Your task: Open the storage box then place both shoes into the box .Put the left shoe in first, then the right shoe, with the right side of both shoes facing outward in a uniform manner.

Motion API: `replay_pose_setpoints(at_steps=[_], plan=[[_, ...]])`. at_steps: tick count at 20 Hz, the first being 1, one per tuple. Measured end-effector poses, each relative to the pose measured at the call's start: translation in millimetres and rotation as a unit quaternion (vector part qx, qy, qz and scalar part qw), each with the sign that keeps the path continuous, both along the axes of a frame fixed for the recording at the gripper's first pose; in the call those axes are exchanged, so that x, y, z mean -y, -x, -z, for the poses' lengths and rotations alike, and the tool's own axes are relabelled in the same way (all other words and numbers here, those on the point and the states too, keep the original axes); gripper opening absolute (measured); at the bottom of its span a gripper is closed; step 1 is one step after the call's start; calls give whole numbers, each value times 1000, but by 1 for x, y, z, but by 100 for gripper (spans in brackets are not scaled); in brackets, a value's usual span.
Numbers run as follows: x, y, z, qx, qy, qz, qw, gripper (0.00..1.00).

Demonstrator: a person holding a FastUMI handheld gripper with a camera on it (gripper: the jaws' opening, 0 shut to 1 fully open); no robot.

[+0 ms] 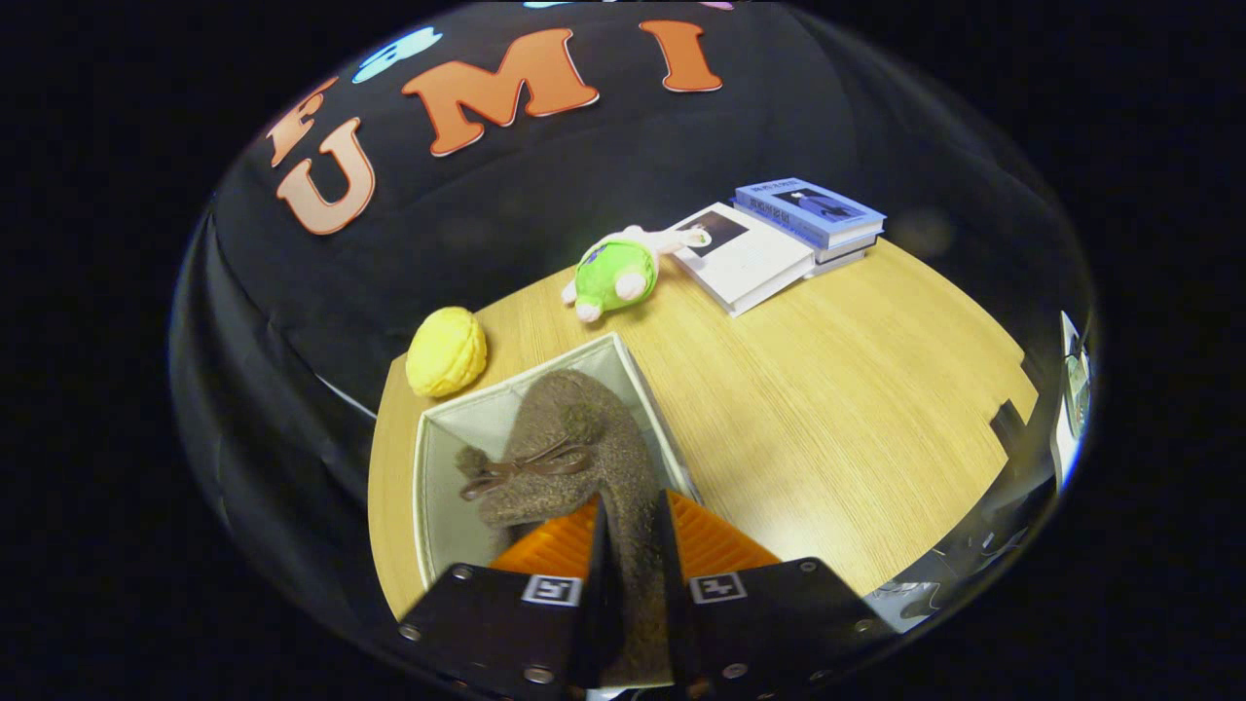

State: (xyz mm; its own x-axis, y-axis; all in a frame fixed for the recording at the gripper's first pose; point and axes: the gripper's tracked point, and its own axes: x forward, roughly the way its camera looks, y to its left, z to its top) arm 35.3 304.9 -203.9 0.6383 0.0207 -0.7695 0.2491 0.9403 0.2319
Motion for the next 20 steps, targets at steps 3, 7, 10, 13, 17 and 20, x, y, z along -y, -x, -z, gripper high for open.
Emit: replay_pose_setpoints(at_steps=[3,7,10,13,17,20], plan=[[-9,0,-28,31,-12,-14,999,78],[8,-8,-68,68,16,-28,997,99],[36,-19,-115,112,33,-23,993,98],[66,-26,-167,163,68,-38,984,98],[112,-24,-230,229,106,-28,967,98],[147,-21,-260,269,137,-17,953,98]])
